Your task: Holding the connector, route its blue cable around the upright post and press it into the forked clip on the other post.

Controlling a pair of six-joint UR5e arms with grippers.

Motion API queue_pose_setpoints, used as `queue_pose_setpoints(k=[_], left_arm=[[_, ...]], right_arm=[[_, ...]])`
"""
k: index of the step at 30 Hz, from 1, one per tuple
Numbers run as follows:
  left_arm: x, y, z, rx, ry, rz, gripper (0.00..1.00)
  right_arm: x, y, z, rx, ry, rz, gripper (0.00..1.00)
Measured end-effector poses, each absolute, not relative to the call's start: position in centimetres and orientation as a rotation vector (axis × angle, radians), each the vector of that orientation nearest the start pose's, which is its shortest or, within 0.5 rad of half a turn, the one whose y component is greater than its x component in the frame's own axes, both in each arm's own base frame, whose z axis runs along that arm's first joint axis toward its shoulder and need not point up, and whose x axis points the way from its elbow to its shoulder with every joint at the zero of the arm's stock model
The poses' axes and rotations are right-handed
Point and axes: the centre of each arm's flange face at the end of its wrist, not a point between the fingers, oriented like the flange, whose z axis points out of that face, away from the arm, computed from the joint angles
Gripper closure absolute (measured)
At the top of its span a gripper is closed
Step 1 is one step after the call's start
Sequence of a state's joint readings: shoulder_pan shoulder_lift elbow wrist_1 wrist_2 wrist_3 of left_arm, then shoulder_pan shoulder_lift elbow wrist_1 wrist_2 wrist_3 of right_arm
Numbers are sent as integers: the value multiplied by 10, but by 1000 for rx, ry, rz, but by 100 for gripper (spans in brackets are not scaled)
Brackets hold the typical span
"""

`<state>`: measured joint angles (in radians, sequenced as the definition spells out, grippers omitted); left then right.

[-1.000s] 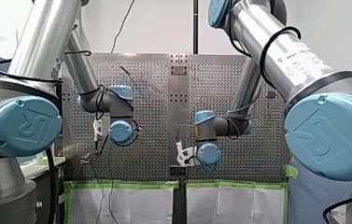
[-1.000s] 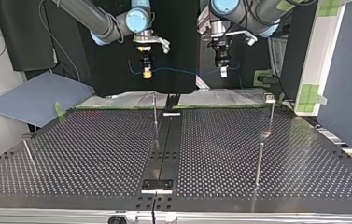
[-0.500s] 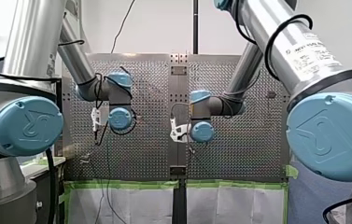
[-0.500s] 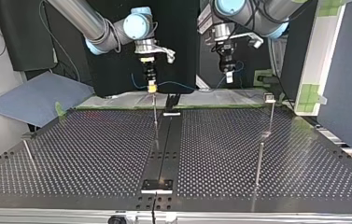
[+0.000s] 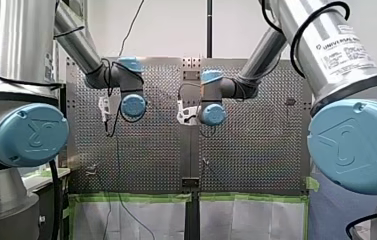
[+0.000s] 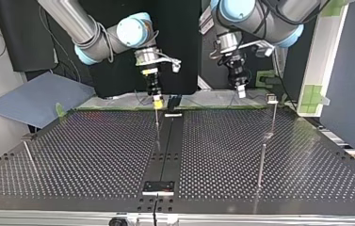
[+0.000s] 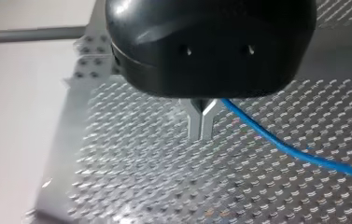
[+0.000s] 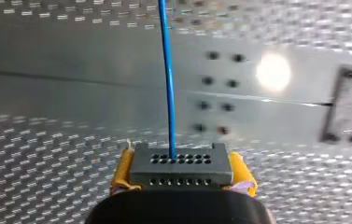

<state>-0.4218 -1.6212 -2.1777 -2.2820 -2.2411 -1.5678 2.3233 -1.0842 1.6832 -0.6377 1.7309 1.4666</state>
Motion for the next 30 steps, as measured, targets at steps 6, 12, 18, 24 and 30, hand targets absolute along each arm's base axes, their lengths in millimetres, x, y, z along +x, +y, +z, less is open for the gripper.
queue_pose_setpoints(k=[6,12,18,24,30], left_arm=[[372,-234,308,-311,1334,109,100],[377,-227,356,-348,1277,94,100],[380,-215,402,-380,1219,84,100],[383,-195,454,-390,1151,72,100],[392,-177,487,-394,1116,56,100]], right_arm=[[519,-380,273,1580,-708,1648,100],[522,-379,327,1547,-664,1710,100],[525,-372,380,1512,-617,1767,100],[522,-361,432,1490,-558,1830,100],[522,-356,455,1488,-523,1861,100]])
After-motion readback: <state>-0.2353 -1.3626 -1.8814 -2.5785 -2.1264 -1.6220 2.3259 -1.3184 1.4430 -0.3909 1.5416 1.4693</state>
